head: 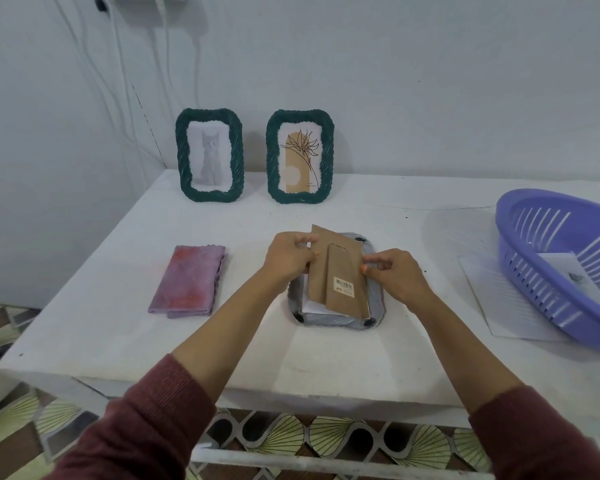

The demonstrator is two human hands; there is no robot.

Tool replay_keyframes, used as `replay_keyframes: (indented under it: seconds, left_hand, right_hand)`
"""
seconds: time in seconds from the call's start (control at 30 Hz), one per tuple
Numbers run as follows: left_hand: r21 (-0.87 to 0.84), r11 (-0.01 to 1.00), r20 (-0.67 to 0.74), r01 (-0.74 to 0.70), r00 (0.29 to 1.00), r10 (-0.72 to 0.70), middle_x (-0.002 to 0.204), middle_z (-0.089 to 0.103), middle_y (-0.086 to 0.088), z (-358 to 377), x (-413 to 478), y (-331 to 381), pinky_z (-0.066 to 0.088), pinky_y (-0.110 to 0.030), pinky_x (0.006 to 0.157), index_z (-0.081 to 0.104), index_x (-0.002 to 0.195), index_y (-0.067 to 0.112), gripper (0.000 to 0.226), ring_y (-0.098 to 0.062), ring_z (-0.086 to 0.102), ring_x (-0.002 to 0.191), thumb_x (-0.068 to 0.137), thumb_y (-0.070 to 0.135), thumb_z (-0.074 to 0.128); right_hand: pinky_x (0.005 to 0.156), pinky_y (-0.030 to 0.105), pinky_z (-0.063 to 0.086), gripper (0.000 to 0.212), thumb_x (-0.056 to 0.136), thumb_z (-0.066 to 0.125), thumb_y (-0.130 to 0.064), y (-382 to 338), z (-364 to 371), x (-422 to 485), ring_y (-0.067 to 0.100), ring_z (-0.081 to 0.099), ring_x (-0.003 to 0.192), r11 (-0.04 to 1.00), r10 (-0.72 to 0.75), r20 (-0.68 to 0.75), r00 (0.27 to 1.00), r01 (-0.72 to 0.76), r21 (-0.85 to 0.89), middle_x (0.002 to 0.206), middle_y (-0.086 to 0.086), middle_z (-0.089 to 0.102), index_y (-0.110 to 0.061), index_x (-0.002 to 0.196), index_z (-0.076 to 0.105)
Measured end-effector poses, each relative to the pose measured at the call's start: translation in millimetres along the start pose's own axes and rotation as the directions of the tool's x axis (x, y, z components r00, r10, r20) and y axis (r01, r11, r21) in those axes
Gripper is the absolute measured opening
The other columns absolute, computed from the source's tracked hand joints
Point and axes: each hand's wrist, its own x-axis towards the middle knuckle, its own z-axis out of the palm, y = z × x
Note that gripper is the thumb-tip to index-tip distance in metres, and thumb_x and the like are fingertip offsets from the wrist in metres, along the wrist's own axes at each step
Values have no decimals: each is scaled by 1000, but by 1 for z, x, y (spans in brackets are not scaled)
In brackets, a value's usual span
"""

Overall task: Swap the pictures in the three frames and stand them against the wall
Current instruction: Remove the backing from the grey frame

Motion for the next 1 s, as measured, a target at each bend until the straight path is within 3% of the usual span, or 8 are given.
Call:
replay_keyframes:
  seconds: [0.17, 0.4, 0.53, 0.67, 0.73, 0.8, 0.87, 1.0]
  left_hand:
    - [-31, 1000, -47, 7, 999, -9, 87, 59, -13, -30, 7, 11, 47, -24, 65, 54, 124, -1, 40, -14, 52, 70, 87, -12, 43]
    - [326, 944, -220, 52, 975, 22, 124, 57, -24, -102, 19, 2, 46, -34, 87, 60, 120, 2, 42, -35, 56, 112, 84, -13, 44]
    - [386, 917, -199, 106, 979, -30, 124, 56, -28, -95, 13, -20, 51, -36, 73, 62, 116, 5, 41, -29, 59, 85, 85, -11, 42]
    - [421, 898, -173, 127, 983, -58, 113, 60, -23, -89, 12, -34, 48, -30, 65, 60, 116, 7, 36, -26, 54, 81, 84, -5, 48]
    - [498, 859, -166, 119, 985, -40, 113, 61, -16, -86, 12, -33, 48, -29, 75, 61, 116, 8, 33, -29, 58, 95, 85, 1, 51]
    - [591, 802, -158, 80, 987, 18, 102, 60, -9, -79, 10, -27, 45, -29, 78, 63, 102, 8, 19, -27, 55, 99, 88, 7, 49]
    - [618, 786, -168, 21, 980, 105, 76, 50, 0, -64, 8, -20, 37, -23, 59, 53, 81, 12, 11, -23, 48, 84, 87, 7, 47]
    - [651, 749, -64, -123, 974, 217, 66, 50, -8, -19, -1, -20, 39, -30, 58, 40, 57, 15, 29, -26, 49, 72, 85, 11, 46]
  right_hand:
    - [51, 9, 30, 32, 84, 66, -20, 3, 0, 1, 9, 36, 55, 1000, -7, 30, 1000, 6, 22, 58, -2, 37, -13, 115, 65]
    - [77, 20, 35, 40, 76, 74, -17, 0, 3, 2, 14, 48, 87, 1000, -4, 51, 999, 5, -26, 98, 3, 47, -12, 115, 65]
    - [59, 9, 38, 39, 76, 74, -17, 1, 3, 2, 14, 47, 81, 999, -6, 47, 999, 7, -33, 91, 3, 46, -12, 114, 66]
    - [59, 0, 38, 39, 76, 74, -19, 3, 3, 2, 13, 47, 81, 1000, -2, 40, 999, 3, -31, 94, 3, 47, -13, 113, 66]
    - [59, 4, 38, 39, 76, 74, -19, 2, 4, 2, 13, 47, 83, 999, -2, 36, 999, 3, -39, 96, 2, 47, -13, 114, 66]
    - [60, 0, 38, 39, 76, 74, -19, 2, 3, 2, 13, 47, 83, 999, -3, 33, 999, 4, -41, 96, 1, 47, -14, 114, 66]
    - [58, -5, 35, 39, 76, 74, -18, 3, 3, 2, 13, 46, 81, 1000, -7, 34, 999, 8, -29, 90, 0, 46, -13, 114, 66]
    - [54, -3, 35, 39, 75, 75, -18, 5, 4, 4, 8, 44, 67, 1000, -3, 36, 999, 4, -20, 82, 0, 45, -11, 113, 67]
